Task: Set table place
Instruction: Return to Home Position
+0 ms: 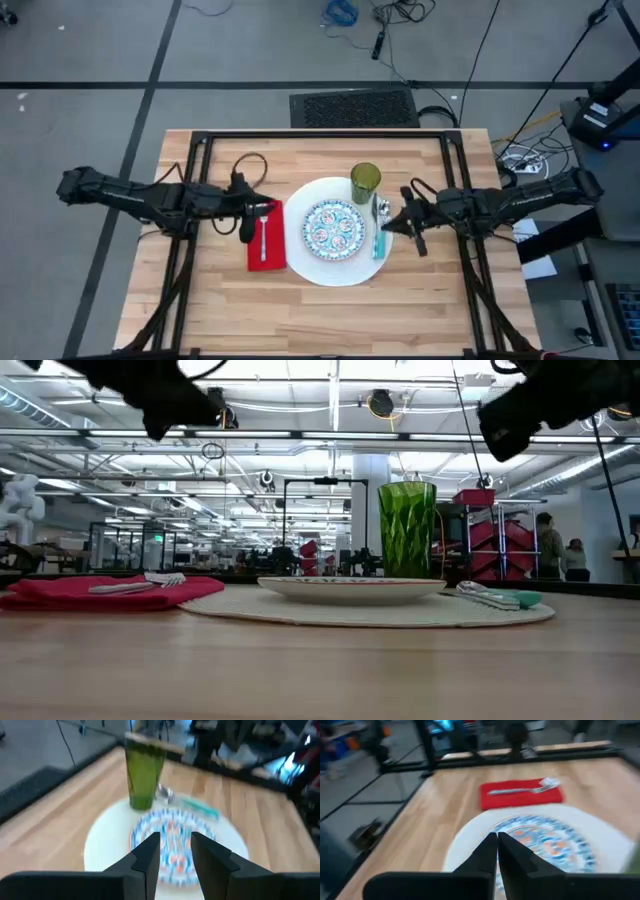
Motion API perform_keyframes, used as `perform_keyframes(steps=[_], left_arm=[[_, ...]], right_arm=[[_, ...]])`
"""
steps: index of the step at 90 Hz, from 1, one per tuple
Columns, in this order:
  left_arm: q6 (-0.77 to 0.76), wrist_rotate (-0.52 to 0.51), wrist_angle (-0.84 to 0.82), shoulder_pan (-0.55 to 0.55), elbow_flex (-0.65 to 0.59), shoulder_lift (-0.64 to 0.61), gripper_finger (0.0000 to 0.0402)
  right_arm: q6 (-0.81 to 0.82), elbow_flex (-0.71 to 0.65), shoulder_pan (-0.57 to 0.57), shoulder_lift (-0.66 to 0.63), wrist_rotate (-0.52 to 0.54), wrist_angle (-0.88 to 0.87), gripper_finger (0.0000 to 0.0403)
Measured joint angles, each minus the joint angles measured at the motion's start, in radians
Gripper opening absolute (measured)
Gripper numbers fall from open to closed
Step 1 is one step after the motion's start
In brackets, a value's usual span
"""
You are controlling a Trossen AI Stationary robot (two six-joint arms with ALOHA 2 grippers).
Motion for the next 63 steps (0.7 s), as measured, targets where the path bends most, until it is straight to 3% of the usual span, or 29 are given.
perform_keyframes(steps=[27, 36, 50, 63], left_arm=[[0.006, -0.003, 0.241, -0.024, -0.196, -0.181, 0.0095], [0.065, -0.007, 0.212, -0.023, -0.205, -0.257, 0.0095], [0.173, -0.008, 0.184, -0.023, -0.205, -0.369, 0.0095], [0.177, -0.008, 0.1, -0.023, -0.205, -0.463, 0.0095]], right_arm=[[0.056, -0.245, 0.058, -0.132, 0.163, 0.327, 0.0002], [-0.004, -0.274, 0.063, -0.188, 0.222, 0.336, 0.0001], [-0.097, -0.285, 0.044, -0.282, 0.225, 0.301, 0.0001], [-0.1, -0.287, 0.034, -0.385, 0.214, 0.196, 0.0001]])
